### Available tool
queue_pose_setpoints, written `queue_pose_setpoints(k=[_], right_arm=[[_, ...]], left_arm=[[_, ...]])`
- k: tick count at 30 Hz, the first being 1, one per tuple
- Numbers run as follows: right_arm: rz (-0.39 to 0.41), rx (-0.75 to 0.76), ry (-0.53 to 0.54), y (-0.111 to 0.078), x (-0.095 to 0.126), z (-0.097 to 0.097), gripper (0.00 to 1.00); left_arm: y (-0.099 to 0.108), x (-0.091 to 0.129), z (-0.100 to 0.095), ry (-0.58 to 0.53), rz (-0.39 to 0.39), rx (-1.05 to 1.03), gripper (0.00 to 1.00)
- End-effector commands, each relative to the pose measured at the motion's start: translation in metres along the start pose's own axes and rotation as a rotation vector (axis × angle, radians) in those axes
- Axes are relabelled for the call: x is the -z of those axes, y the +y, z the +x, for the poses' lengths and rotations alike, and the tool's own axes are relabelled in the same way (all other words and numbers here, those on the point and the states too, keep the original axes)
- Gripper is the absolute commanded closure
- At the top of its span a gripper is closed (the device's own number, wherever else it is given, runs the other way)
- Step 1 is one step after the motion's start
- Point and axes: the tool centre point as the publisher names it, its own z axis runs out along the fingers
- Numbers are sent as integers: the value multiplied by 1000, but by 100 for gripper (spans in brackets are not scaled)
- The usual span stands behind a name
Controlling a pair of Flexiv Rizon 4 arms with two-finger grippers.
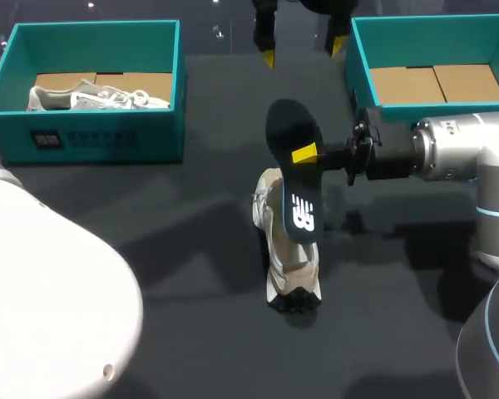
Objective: Take the shoe out of the shoebox, open the shoe tongue, remove and reinsert the insole, then place the shoe into the shoebox
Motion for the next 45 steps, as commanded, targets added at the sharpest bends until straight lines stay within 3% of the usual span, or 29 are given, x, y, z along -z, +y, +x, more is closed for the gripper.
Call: queue_pose_setpoints(k=[1,11,20,32,45], right_arm=[[0,0,-1,0,-1,0,100],[0,0,-1,0,-1,0,100],[0,0,-1,0,-1,0,100],[0,0,-1,0,-1,0,100],[0,0,-1,0,-1,0,100]], left_arm=[[3,-3,30,-175,15,1,0],[8,-6,67,-464,46,8,0],[6,-19,81,-634,86,31,0],[-1,-29,87,-786,94,-9,0],[-1,-29,87,-786,94,-9,0]])
